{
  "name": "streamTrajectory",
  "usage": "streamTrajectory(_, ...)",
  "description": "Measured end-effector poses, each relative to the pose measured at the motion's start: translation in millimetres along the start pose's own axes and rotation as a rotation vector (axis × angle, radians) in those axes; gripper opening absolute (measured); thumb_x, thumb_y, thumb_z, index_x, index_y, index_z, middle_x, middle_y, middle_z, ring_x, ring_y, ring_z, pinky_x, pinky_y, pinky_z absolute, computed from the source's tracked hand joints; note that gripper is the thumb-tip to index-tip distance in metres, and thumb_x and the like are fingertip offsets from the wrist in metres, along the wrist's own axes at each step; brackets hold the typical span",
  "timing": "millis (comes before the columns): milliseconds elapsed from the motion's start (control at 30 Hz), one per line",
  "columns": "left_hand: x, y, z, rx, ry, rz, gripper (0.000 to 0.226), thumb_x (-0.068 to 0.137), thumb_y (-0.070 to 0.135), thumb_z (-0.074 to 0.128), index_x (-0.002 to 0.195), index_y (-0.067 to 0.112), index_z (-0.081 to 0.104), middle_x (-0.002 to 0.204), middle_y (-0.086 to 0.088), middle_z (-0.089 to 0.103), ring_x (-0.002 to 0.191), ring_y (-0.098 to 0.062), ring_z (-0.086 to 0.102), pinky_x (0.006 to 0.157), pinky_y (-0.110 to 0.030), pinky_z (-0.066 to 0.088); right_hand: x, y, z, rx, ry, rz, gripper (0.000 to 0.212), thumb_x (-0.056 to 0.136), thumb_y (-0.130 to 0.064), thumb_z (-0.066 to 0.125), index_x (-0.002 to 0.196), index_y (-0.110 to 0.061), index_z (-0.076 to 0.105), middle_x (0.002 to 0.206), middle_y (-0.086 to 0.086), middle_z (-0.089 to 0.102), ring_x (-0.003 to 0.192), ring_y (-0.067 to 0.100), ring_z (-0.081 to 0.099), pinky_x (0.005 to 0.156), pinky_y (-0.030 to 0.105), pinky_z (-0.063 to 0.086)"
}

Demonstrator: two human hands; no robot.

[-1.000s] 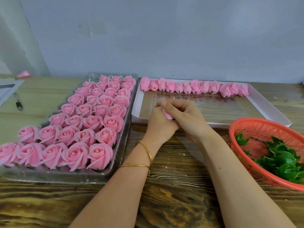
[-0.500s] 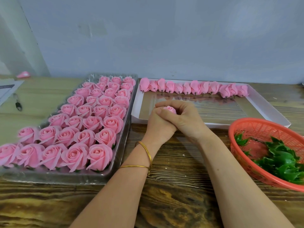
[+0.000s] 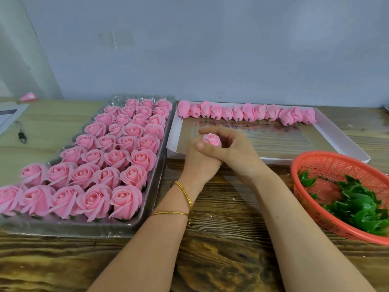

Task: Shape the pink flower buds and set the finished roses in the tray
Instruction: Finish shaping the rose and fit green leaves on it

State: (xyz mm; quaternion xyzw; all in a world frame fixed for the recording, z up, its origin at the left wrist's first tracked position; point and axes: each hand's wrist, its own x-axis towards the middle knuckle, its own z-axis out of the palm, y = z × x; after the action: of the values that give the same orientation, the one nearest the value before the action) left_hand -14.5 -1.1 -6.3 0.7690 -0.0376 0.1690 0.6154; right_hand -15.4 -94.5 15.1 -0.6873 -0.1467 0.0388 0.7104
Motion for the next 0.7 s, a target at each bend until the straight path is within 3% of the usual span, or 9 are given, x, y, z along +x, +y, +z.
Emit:
streamTrajectory(67,0.1,2.7,-2.6,0.018,0.026,0.063,0.03,0.083,0.008,0.06,0.062,0.03,0.057,0.06,0.011,0.058,0.06,0.014,0.056,0.054,-0.009,0.045,0.5,0.6,0.1,0.032,0.011,0.006,0.048,0.061,-0.028,0.079,0.106,-0.013,0.07,0.092,-0.005,0.072,0.088,0.003,0.067,0.077,0.018,0.052)
streamTrajectory(167,-1.1,4.0,-2.9,-0.122,0.046,0.003,0.01,0.078,0.01,0.068,0.075,0.02,0.069,0.07,0.002,0.07,0.07,0.001,0.066,0.063,-0.021,0.057,3.0,0.5,-2.6,0.088,0.017,0.041,0.038,0.073,-0.025,0.081,0.106,-0.011,0.071,0.095,0.003,0.073,0.094,0.013,0.068,0.083,0.025,0.054)
streamTrajectory(267,0.9,1.9,-5.1,-0.209,0.106,-0.029,0.007,0.074,0.004,0.072,0.075,0.007,0.066,0.063,0.002,0.063,0.063,-0.009,0.061,0.058,-0.023,0.051,6.4,0.4,-4.7,0.216,0.087,0.075,0.024,0.086,-0.012,0.059,0.107,-0.007,0.07,0.101,0.008,0.071,0.095,0.014,0.066,0.08,0.026,0.052)
streamTrajectory(333,2.5,2.6,-6.8,-0.223,0.124,-0.049,0.012,0.074,0.004,0.072,0.069,0.01,0.064,0.057,0.004,0.058,0.058,-0.008,0.056,0.054,-0.022,0.048,6.7,0.4,-5.9,0.267,0.1,0.077,0.027,0.09,-0.006,0.046,0.105,-0.006,0.069,0.106,0.01,0.069,0.098,0.015,0.064,0.079,0.025,0.052)
streamTrajectory(433,3.7,2.2,-7.6,-0.26,0.135,-0.037,0.025,0.076,0.005,0.073,0.06,0.022,0.062,0.054,0.01,0.06,0.056,-0.004,0.058,0.054,-0.017,0.047,7.1,0.7,-7.4,0.308,0.095,0.086,0.033,0.077,-0.015,0.048,0.101,-0.007,0.069,0.107,0.011,0.068,0.096,0.014,0.065,0.074,0.023,0.053)
streamTrajectory(700,4.9,-0.2,-9.5,-0.318,0.134,-0.034,0.009,0.078,0.009,0.076,0.074,0.01,0.067,0.064,0.004,0.065,0.066,-0.007,0.063,0.059,-0.015,0.05,9.1,5.1,-9.1,0.192,0.065,0.057,0.046,0.058,-0.008,0.048,0.097,-0.008,0.07,0.092,0.004,0.07,0.093,0.015,0.065,0.08,0.026,0.054)
